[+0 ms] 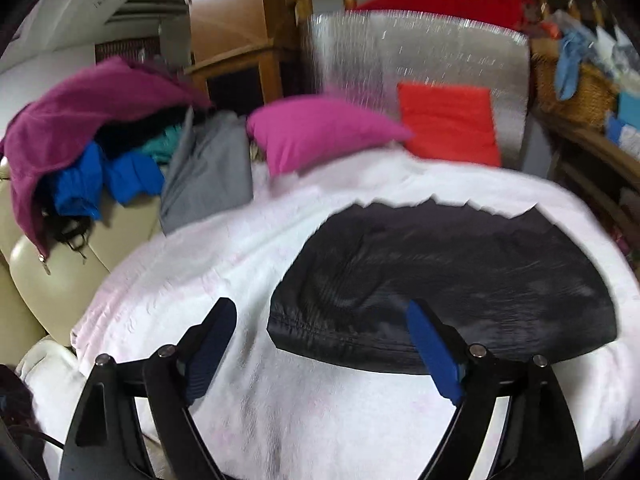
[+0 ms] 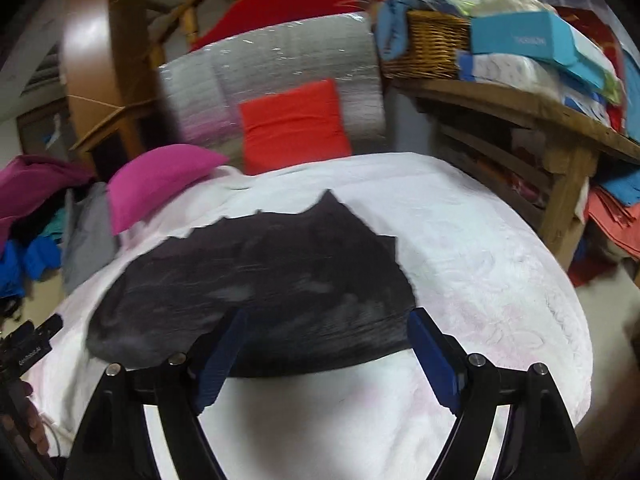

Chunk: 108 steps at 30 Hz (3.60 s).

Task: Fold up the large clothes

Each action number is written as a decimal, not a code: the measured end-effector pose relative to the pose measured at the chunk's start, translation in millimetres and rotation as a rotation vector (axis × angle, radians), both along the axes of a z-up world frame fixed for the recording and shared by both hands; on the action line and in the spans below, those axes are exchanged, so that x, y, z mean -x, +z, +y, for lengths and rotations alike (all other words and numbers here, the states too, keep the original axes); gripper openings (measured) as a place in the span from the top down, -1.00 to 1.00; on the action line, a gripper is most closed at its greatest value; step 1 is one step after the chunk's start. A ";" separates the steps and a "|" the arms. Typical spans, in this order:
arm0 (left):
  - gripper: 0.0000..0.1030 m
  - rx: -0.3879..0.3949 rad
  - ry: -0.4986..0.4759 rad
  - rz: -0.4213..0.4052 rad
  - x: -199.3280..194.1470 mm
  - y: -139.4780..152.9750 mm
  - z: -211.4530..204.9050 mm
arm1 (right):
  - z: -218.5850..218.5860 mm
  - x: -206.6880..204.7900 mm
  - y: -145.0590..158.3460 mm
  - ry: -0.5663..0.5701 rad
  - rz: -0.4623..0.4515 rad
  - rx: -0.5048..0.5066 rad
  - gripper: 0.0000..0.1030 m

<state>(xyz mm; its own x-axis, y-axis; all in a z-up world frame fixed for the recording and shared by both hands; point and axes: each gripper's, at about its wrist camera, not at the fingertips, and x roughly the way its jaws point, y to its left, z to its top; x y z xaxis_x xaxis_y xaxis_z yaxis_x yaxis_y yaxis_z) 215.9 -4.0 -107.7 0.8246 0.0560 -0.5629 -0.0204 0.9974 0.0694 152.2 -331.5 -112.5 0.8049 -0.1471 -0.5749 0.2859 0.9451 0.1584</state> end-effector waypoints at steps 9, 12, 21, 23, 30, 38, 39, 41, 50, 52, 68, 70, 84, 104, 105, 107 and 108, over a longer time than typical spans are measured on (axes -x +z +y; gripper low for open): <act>-0.81 -0.021 0.040 -0.153 72.2 65.3 7.0 | 52.4 37.1 46.1 0.058 -0.010 0.040 -0.65; -0.82 -0.026 0.052 -0.181 89.6 80.1 10.0 | 65.5 49.4 57.7 0.069 -0.020 0.060 -0.65; -0.83 -0.037 0.053 -0.246 129.2 114.8 10.7 | 103.0 83.1 90.2 0.065 -0.050 0.155 -0.65; -0.84 -0.035 0.055 -0.265 135.6 121.9 10.7 | 105.2 89.9 96.0 0.065 -0.065 0.157 -0.65; -0.94 -0.018 0.062 -0.310 149.4 135.2 9.5 | 104.4 104.5 110.0 0.045 -0.103 0.160 -0.65; -0.95 -0.022 0.047 -0.292 147.1 132.3 7.0 | 107.1 98.7 101.7 0.045 -0.077 0.154 -0.65; -0.95 -0.022 0.047 -0.290 147.0 132.2 7.2 | 107.2 98.5 101.2 0.045 -0.077 0.153 -0.65; -0.95 -0.021 0.050 -0.289 146.8 131.4 7.8 | 105.9 98.0 101.3 0.044 -0.077 0.153 -0.65; -0.95 -0.014 0.063 -0.277 145.8 128.6 11.4 | 107.8 95.7 96.7 0.038 -0.073 0.146 -0.65; -0.95 -0.016 0.062 -0.273 145.6 127.9 11.1 | 108.7 95.9 95.7 0.035 -0.072 0.143 -0.65; -0.95 -0.018 0.067 -0.261 143.0 124.7 12.0 | 105.2 96.1 92.6 0.028 -0.070 0.128 -0.65; -0.95 -0.020 0.065 -0.259 143.0 124.5 11.7 | 105.7 96.2 92.5 0.028 -0.070 0.128 -0.65; -0.95 -0.022 0.065 -0.247 138.5 119.4 13.8 | 107.2 93.2 89.4 0.027 -0.064 0.127 -0.65; -0.95 -0.009 0.033 -0.249 130.6 124.8 10.5 | 108.5 87.7 100.4 0.006 -0.072 0.142 -0.65; -0.95 -0.007 0.034 -0.250 130.5 125.6 11.4 | 109.9 87.6 101.7 0.006 -0.073 0.146 -0.65; -0.95 0.000 0.033 -0.250 128.8 127.0 13.3 | 112.7 86.4 104.3 0.008 -0.073 0.155 -0.65; -0.95 0.003 0.037 -0.251 127.3 127.8 14.2 | 114.1 85.4 105.4 0.009 -0.072 0.159 -0.65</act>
